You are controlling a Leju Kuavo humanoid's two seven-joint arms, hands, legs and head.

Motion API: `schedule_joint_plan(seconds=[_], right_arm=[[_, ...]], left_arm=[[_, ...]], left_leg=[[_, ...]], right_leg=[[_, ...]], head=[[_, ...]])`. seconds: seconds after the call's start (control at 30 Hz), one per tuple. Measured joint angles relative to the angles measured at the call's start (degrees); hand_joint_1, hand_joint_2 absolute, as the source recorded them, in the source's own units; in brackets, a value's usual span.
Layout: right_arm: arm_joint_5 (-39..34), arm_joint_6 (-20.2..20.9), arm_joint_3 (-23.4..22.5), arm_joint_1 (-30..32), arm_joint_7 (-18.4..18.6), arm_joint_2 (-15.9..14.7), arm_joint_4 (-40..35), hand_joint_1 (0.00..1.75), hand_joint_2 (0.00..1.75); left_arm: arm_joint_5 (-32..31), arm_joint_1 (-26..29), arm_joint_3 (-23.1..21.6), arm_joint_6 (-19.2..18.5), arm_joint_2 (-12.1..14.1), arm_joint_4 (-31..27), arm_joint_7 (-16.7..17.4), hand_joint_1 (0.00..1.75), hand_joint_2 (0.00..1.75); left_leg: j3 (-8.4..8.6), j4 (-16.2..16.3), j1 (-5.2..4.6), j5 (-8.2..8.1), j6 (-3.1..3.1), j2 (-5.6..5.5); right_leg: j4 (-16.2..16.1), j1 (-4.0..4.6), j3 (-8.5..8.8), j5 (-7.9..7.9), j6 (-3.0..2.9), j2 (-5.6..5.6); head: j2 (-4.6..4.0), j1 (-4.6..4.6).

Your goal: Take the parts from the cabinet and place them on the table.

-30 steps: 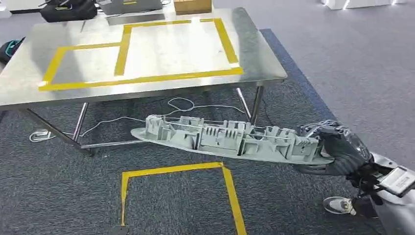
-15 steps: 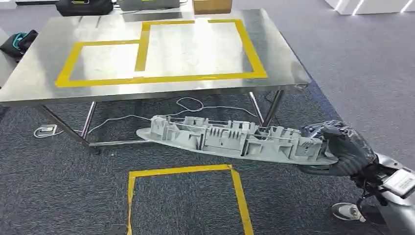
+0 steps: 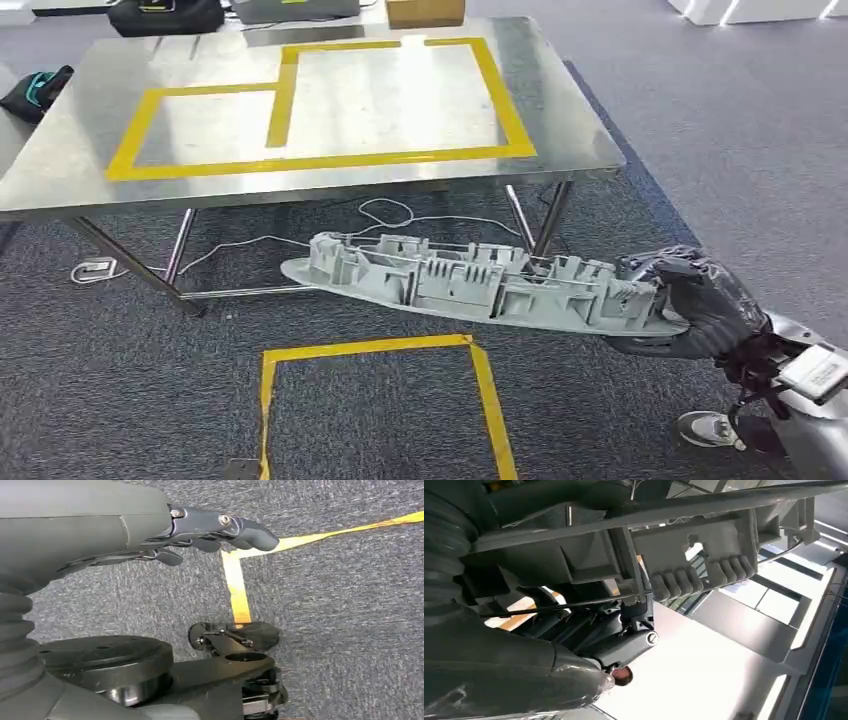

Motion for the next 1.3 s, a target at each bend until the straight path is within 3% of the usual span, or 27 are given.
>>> schedule_joint_plan(seconds=[0.83,1.0,1.13,1.2,1.3], right_arm=[[0.07,-0.2,0.04,-0.01,-0.04,0.0,0.09,1.75,1.75],[0.09,-0.2,0.04,-0.01,-0.07,0.0,0.26,1.75,1.75],[0.11,-0.22,0.04,-0.06,-0.09,0.0,0.33,1.75,1.75],[0.11,-0.22,0.0,-0.12,-0.09,0.0,0.33,1.75,1.75],[0.09,-0.26,0.04,0.0,-0.15,0.0,0.42,1.75,1.75]], left_arm=[[0.09,-0.03,-0.39,0.2,0.24,0.0,0.61,0.0,1.75],[0.09,-0.04,-0.39,0.17,0.31,0.0,0.63,0.0,1.75],[0.09,-0.09,-0.39,0.17,0.31,0.0,0.64,0.0,1.75],[0.09,-0.13,-0.39,0.2,0.26,-0.02,0.68,0.0,1.75],[0.09,-0.12,-0.39,0.13,0.22,-0.02,0.68,0.0,1.75]], left_leg=[[-0.06,0.04,-0.19,0.09,0.0,0.0],[-0.11,0.12,-0.49,-0.01,0.55,0.0],[0.1,-0.68,-0.52,0.19,1.24,0.0],[0.89,-1.74,0.03,0.35,1.74,0.08],[1.2,-1.68,0.12,-0.22,1.94,0.08]], right_leg=[[-0.14,-0.19,0.08,0.25,0.04,-0.02],[-0.25,-0.46,0.06,0.33,0.4,-0.02],[-0.75,-0.59,0.25,0.38,1.08,-0.02],[1.47,-0.46,-0.91,-1.04,1.46,-0.08],[14.52,-0.85,-7.51,-6.42,1.94,-0.12]], head=[[0.0,0.0],[0.0,0.0],[0.0,-0.04],[0.0,0.19],[0.0,0.42]])
